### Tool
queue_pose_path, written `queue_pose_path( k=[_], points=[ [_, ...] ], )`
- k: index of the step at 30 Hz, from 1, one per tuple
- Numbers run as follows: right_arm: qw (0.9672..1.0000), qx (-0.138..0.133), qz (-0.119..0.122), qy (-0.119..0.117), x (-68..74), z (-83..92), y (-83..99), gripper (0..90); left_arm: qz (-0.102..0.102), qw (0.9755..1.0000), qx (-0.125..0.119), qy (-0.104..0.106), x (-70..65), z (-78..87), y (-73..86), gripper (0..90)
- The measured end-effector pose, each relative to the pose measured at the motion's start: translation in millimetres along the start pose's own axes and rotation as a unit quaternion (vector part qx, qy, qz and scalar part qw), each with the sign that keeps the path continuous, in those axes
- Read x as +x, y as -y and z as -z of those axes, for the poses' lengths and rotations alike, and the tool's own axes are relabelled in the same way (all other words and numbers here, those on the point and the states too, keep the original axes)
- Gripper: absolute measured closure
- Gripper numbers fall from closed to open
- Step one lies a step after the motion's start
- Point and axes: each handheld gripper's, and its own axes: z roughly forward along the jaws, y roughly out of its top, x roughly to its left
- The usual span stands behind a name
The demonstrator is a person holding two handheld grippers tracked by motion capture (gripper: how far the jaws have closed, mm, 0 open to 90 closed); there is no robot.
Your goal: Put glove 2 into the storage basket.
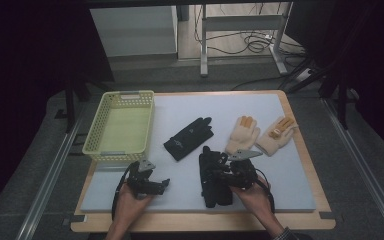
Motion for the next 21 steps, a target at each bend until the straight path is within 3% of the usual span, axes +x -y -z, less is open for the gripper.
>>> queue_pose_path(
  k=[1,4,5,8,10,14,18,21],
  points=[
    [0.9999,-0.011,0.001,0.008,-4.7,7.8,-2.0,49.5,0.0,1.0,0.0,0.0,0.0,0.0,0.0,7.6],
    [0.9996,-0.023,-0.002,0.019,-11.0,17.9,-3.7,49.9,0.0,1.0,0.0,0.0,0.0,0.0,0.0,7.5],
    [0.9994,-0.02,0.002,0.029,-17.6,24.9,-1.9,58.0,0.0,1.0,0.0,0.0,0.0,0.0,0.0,7.6],
    [0.9991,-0.008,0.009,0.04,-23.3,26.3,5.1,64.6,0.0,1.0,0.0,0.0,0.0,0.0,0.0,7.6],
    [0.9988,0.018,0.005,0.045,-28.7,20.6,22.6,70.4,0.0,1.0,0.0,0.0,0.0,0.0,0.0,7.6],
    [0.9991,0.034,0.0,0.027,-26.5,13.8,42.4,70.6,0.0,1.0,0.0,0.0,0.0,-0.1,0.0,7.6],
    [0.9993,0.033,0.002,0.015,-18.9,11.1,47.7,71.0,0.0,1.0,0.0,0.0,0.0,0.0,0.0,7.6],
    [0.9992,0.032,0.005,-0.023,-2.7,6.4,47.4,71.0,0.0,1.0,0.0,0.0,0.0,-0.1,0.0,7.5]
  ],
)
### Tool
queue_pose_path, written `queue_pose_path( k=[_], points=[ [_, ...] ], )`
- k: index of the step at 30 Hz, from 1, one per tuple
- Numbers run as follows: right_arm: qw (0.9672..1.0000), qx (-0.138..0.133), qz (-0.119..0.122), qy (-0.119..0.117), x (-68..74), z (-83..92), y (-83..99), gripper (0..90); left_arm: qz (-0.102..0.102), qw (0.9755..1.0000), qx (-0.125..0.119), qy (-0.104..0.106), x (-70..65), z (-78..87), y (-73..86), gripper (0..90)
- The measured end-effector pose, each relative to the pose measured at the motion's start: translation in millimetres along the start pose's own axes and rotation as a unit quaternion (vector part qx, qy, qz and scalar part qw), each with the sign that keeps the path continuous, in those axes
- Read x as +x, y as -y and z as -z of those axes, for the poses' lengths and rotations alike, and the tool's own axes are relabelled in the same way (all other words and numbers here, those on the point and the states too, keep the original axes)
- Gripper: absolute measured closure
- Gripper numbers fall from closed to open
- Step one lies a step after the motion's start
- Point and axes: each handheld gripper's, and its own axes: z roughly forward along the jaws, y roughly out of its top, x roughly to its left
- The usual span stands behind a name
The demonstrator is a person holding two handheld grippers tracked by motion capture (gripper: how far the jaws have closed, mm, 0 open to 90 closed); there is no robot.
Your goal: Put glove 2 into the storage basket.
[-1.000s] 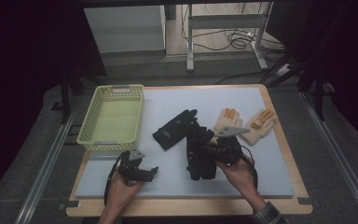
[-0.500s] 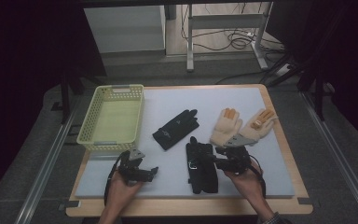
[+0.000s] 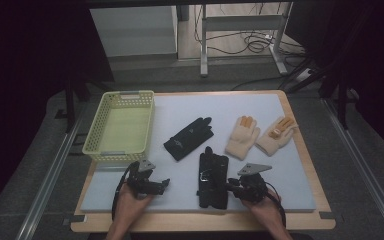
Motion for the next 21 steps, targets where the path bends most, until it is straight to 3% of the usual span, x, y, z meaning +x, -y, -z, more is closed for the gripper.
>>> queue_pose_path(
  k=[2,4,8,13,21],
  points=[
    [0.9999,0.003,0.009,-0.005,4.2,-1.9,-0.8,70.9,0.0,1.0,0.0,0.0,0.0,0.0,0.0,7.6],
    [0.9995,0.003,0.031,0.01,7.6,-1.5,-6.0,68.6,0.0,1.0,0.0,0.0,0.0,0.0,0.0,7.6],
    [0.9996,-0.017,0.011,0.022,-6.4,5.3,-15.6,64.7,0.0,1.0,0.0,0.0,0.1,0.1,0.0,7.6],
    [0.9993,-0.02,0.013,0.027,-16.3,2.9,-30.7,60.0,0.0,1.0,0.0,0.0,0.0,0.1,0.0,7.6],
    [0.9991,-0.026,0.018,0.029,-31.1,-24.9,-80.6,63.4,0.0,1.0,0.001,0.0,0.1,0.1,0.0,7.6]
  ],
)
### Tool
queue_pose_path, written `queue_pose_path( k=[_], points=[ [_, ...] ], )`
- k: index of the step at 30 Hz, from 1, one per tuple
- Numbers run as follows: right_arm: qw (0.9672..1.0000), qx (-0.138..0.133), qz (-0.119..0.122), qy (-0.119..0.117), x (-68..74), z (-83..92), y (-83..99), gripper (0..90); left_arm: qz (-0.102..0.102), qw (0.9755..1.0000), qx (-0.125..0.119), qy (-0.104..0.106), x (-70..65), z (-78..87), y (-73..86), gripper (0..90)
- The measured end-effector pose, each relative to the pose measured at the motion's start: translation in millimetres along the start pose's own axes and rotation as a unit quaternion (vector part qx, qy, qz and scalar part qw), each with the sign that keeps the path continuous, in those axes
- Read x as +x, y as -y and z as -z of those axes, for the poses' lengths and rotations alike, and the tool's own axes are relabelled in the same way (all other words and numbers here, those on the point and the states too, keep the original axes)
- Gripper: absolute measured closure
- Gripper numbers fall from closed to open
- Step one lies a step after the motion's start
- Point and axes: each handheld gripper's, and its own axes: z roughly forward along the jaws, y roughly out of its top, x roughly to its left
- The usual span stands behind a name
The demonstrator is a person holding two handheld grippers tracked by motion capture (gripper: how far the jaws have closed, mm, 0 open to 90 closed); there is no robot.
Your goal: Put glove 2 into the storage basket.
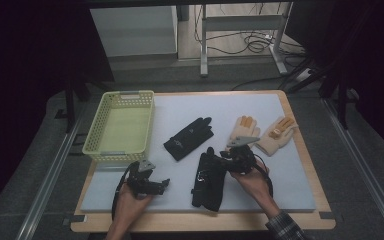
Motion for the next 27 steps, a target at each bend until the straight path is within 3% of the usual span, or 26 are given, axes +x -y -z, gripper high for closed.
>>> queue_pose_path(
  k=[8,14,21,26,27],
  points=[
    [1.0,0.006,-0.001,0.003,-3.6,-37.5,-36.2,64.7,0.0,1.0,0.0,0.0,0.1,0.0,0.0,7.5],
    [0.9995,0.018,-0.008,0.026,-9.3,-79.7,-63.8,49.1,-0.001,1.0,0.001,0.0,0.2,0.1,0.0,7.5],
    [0.9967,0.038,-0.039,0.061,-22.8,-117.2,-73.6,35.4,-0.001,1.0,0.0,0.001,0.3,0.0,0.0,7.5],
    [0.9946,0.056,-0.023,0.084,-25.5,-132.0,-72.1,39.0,0.0,1.0,-0.001,0.001,0.1,-0.1,0.1,7.5],
    [0.9949,0.055,-0.025,0.081,-23.7,-132.5,-72.5,48.5,0.0,1.0,0.0,0.001,0.1,-0.1,0.0,7.5]
  ],
)
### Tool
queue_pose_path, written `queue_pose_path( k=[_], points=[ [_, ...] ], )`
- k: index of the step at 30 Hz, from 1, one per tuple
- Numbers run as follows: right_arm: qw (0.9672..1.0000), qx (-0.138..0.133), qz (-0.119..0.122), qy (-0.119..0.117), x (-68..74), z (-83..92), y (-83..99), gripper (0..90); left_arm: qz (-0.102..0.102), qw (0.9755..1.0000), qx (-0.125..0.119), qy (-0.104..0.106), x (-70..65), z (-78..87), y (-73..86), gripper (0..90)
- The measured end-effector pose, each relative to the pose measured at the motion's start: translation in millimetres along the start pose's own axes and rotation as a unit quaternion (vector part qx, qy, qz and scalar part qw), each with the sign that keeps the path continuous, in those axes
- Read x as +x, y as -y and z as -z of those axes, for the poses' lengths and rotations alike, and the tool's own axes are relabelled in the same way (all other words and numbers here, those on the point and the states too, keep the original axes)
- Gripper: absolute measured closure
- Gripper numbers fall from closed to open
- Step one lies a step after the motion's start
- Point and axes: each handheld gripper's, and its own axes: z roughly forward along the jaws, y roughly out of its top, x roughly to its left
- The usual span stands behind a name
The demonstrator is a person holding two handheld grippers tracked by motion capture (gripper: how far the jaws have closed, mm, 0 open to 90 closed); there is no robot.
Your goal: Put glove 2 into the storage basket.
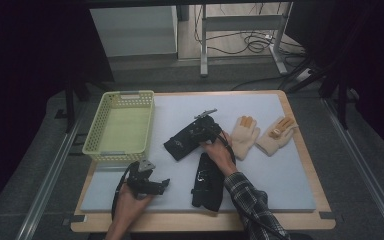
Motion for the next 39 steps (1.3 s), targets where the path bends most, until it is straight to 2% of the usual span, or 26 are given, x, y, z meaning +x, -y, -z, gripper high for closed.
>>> queue_pose_path(
  k=[6,7,8,10,13,14,20,21,22,23,24,25,26,28,29,30,32,33,34,35,36,37,38,39],
  points=[
    [0.9999,-0.001,0.015,0.001,5.8,3.5,1.2,79.4,-0.002,1.0,0.002,0.0,0.2,0.2,-0.1,7.5],
    [0.9999,-0.001,0.015,0.001,5.8,3.5,1.2,79.4,-0.002,1.0,0.002,0.0,0.2,0.2,-0.1,7.5],
    [0.9991,-0.004,0.041,0.006,8.5,4.9,0.1,85.9,-0.002,1.0,0.002,0.0,0.3,0.2,-0.1,7.5],
    [0.9988,-0.004,0.048,0.01,9.9,7.2,-0.6,86.5,-0.002,1.0,0.002,0.0,0.4,0.2,-0.1,7.5],
    [0.9989,-0.01,0.045,-0.002,7.8,11.8,-0.8,86.6,-0.002,1.0,0.002,0.0,0.4,0.2,-0.1,7.5],
    [0.999,-0.015,0.039,-0.017,4.8,19.7,-0.9,86.6,-0.002,1.0,0.002,0.001,0.5,0.1,-0.1,7.4],
    [0.9971,-0.046,0.046,-0.042,2.7,54.2,-3.7,86.6,-0.003,1.0,0.003,0.0,0.5,0.2,-0.1,7.4],
    [0.9971,-0.046,0.046,-0.042,2.7,54.2,-3.7,86.6,-0.003,1.0,0.003,0.0,0.5,0.2,-0.1,7.5],
    [0.996,-0.054,0.047,-0.054,3.5,67.2,-4.3,86.6,-0.003,1.0,0.003,0.0,0.6,0.2,-0.1,7.4],
    [0.996,-0.054,0.047,-0.054,3.5,67.2,-4.3,86.6,-0.003,1.0,0.003,0.0,0.6,0.2,-0.1,7.4],
    [0.9946,-0.063,0.05,-0.065,4.8,79.4,-3.8,86.6,-0.002,1.0,0.003,0.0,0.4,0.2,-0.1,7.5],
    [0.9946,-0.063,0.05,-0.065,4.8,79.4,-3.8,86.6,-0.002,1.0,0.003,0.0,0.4,0.2,-0.1,7.5],
    [0.9929,-0.067,0.057,-0.08,6.5,91.3,-2.3,86.6,-0.002,1.0,0.002,0.0,0.4,0.1,-0.1,7.4],
    [0.9911,-0.07,0.063,-0.093,8.2,103.5,0.4,86.6,-0.002,1.0,0.002,0.0,0.4,0.2,-0.1,7.4],
    [0.9911,-0.07,0.063,-0.093,8.2,103.5,0.4,86.6,-0.002,1.0,0.002,0.0,0.4,0.2,-0.1,7.4],
    [0.9888,-0.074,0.068,-0.11,8.7,117.2,3.8,86.6,-0.004,1.0,0.003,0.0,0.5,0.2,-0.1,7.4],
    [0.9862,-0.079,0.067,-0.129,9.6,131.2,7.8,86.6,-0.003,1.0,0.003,0.0,0.5,0.2,-0.1,7.5],
    [0.9862,-0.079,0.067,-0.129,9.6,131.2,7.8,86.6,-0.003,1.0,0.003,0.0,0.5,0.2,-0.1,7.4],
    [0.9835,-0.08,0.074,-0.144,10.2,145.5,12.8,86.6,-0.002,1.0,0.001,0.0,0.3,0.1,-0.1,7.4],
    [0.9835,-0.08,0.074,-0.144,10.2,145.5,12.8,86.6,-0.002,1.0,0.001,0.0,0.3,0.1,-0.1,7.4],
    [0.9822,-0.08,0.078,-0.151,11.0,152.4,15.8,86.6,-0.002,1.0,0.001,0.0,0.3,0.1,-0.1,7.4],
    [0.9792,-0.076,0.087,-0.167,12.0,165.5,22.6,86.6,-0.002,1.0,0.001,0.0,0.3,0.1,-0.2,7.5],
    [0.9792,-0.076,0.087,-0.167,12.0,165.5,22.6,86.6,-0.002,1.0,0.001,0.0,0.3,0.1,-0.2,7.4],
    [0.9759,-0.072,0.094,-0.183,12.8,175.4,30.4,86.6,0.001,1.0,-0.001,0.0,0.0,-0.2,-0.1,7.4]
  ],
)
